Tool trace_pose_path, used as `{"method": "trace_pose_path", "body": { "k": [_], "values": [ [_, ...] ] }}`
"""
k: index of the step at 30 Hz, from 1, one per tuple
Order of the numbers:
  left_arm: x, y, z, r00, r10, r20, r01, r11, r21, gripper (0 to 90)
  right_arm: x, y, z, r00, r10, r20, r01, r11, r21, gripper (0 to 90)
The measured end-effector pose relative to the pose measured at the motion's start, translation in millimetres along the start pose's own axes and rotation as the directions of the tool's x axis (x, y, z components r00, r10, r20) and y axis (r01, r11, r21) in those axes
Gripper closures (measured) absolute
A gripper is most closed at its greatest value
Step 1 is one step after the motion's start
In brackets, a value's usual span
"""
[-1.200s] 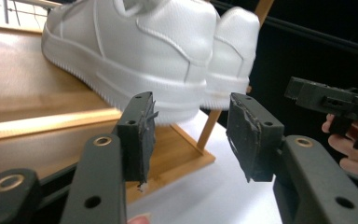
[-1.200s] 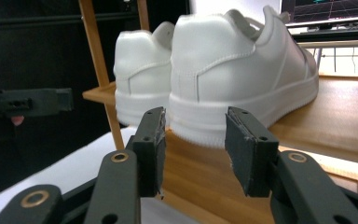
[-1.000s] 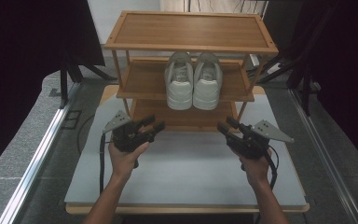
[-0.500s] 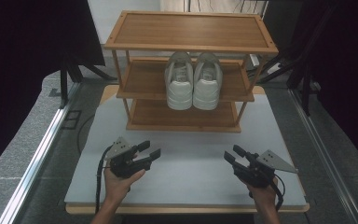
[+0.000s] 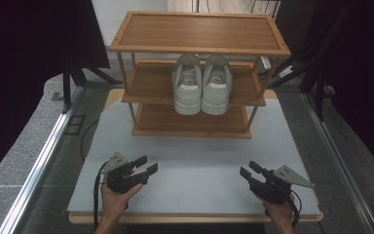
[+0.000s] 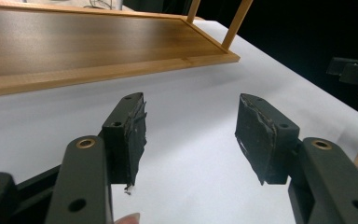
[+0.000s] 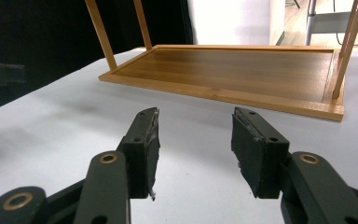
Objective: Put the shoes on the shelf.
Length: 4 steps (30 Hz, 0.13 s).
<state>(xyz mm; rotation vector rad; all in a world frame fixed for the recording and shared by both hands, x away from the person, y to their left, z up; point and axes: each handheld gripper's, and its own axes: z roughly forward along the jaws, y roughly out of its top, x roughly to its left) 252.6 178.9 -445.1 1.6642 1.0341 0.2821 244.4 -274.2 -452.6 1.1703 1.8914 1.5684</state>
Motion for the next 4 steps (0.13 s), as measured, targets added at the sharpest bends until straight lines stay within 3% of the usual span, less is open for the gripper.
{"method": "trace_pose_path", "body": {
  "k": [4],
  "values": [
    [0.4,0.5,-1.2,1.0,0.005,-0.001,-0.005,1.0,0.002,42.4,-0.9,0.2,-2.8,1.0,0.002,0.005,-0.002,1.0,-0.006,50.1]
  ]
}}
